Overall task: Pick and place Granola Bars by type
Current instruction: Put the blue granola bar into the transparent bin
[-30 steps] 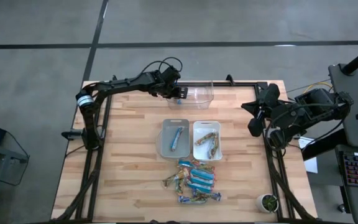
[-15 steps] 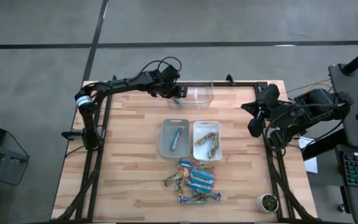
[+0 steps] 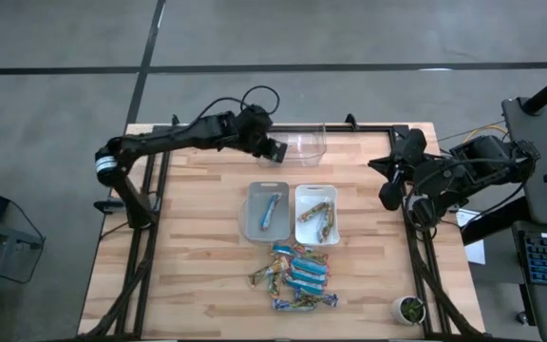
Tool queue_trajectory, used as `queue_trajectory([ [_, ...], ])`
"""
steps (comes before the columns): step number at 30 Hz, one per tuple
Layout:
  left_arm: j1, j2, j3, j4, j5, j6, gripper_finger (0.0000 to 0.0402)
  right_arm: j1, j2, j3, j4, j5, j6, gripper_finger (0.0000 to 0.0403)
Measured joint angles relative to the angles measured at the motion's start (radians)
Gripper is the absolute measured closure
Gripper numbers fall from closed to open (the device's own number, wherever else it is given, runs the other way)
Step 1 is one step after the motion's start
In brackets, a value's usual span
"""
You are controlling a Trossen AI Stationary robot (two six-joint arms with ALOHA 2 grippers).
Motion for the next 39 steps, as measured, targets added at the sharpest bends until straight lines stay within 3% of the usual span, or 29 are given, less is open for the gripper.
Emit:
queue_trajectory([
  [9, -0.268, -0.120, 0.002, 0.031, -0.038, 0.177, 0.0401, 0.002, 0.030, 0.000, 0.015, -0.133, -0.079, 0.0394],
  [16, -0.414, -0.180, 0.001, 0.027, -0.114, 0.253, 0.0401, 0.013, 0.086, 0.000, 0.094, -0.257, -0.147, 0.0394],
  [22, -0.476, -0.213, -0.001, 0.013, -0.147, 0.294, 0.0401, 0.076, 0.151, 0.000, 0.168, -0.268, -0.167, 0.0394],
  [29, -0.497, -0.232, -0.002, -0.020, -0.147, 0.347, 0.0401, 0.233, 0.256, 0.000, 0.294, -0.271, -0.212, 0.0394],
  [34, -0.497, -0.249, -0.002, -0.032, -0.147, 0.368, 0.0401, 0.312, 0.328, 0.000, 0.328, -0.272, -0.105, 0.0394],
  [39, -0.498, -0.256, -0.002, -0.041, -0.147, 0.395, 0.0401, 0.348, 0.386, 0.000, 0.357, -0.345, 0.057, 0.0390],
])
